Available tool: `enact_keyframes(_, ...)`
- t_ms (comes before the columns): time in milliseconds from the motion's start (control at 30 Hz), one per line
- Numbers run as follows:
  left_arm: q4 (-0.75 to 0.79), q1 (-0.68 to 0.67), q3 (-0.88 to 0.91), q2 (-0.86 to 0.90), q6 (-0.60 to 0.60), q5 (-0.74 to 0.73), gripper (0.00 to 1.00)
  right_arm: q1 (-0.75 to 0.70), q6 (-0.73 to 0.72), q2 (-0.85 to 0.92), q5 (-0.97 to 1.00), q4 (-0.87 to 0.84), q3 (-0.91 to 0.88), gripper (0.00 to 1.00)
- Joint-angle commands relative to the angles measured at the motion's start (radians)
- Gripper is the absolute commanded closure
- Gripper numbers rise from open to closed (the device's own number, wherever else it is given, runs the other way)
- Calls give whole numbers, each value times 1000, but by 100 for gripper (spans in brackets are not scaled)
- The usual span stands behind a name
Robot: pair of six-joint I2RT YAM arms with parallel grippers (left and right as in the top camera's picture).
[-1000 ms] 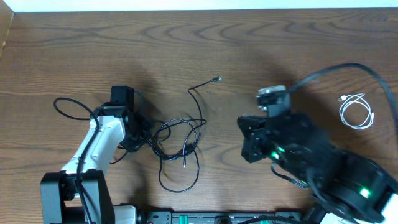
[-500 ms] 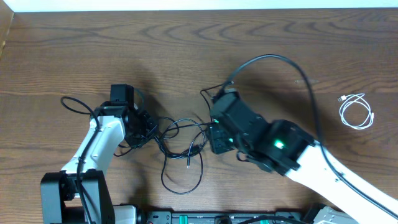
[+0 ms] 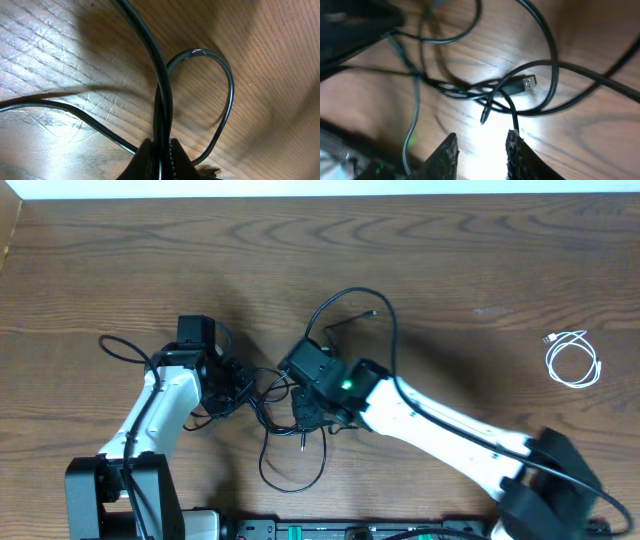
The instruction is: Untangle cables
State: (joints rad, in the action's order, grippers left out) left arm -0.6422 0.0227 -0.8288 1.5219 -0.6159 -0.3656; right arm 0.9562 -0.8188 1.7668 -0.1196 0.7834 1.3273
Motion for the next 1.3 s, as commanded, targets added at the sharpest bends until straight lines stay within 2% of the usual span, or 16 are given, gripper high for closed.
enact_keyframes(0, 0, 2, -10, -7, 17, -12, 92, 2, -105, 79, -2, -44, 5, 72)
enact_keyframes(133, 0, 2, -10, -7, 17, -12, 92, -2, -114, 152, 38, -122, 5, 71)
enact_keyframes(333, 2, 2, -10, -7, 17, -12, 92, -2, -154, 206, 77, -128, 5, 65)
enact_keyframes(533, 3, 2, -10, -7, 17, -12, 92, 2, -154, 246, 83, -208, 5, 61)
enact_keyframes(767, 4, 2, -10, -7, 17, -12, 92, 20, -153, 258, 80, -212, 5, 55)
enact_keyframes(933, 4, 2, -10, -7, 17, -12, 92, 63, -153, 283, 111, -215, 5, 55)
enact_keyframes(1000, 4, 2, -10, -7, 17, -12, 92, 77, -153, 294, 141, -214, 5, 61)
enact_keyframes(1133, 4, 2, -10, -7, 17, -12, 92, 93, -124, 299, 151, -216, 5, 99)
enact_keyframes(1200, 4, 2, -10, -7, 17, -12, 89, 91, -80, 291, 141, -212, 6, 99)
enact_keyframes(1267, 4, 2, -10, -7, 17, -12, 76, 85, -69, 270, 127, -211, 6, 99)
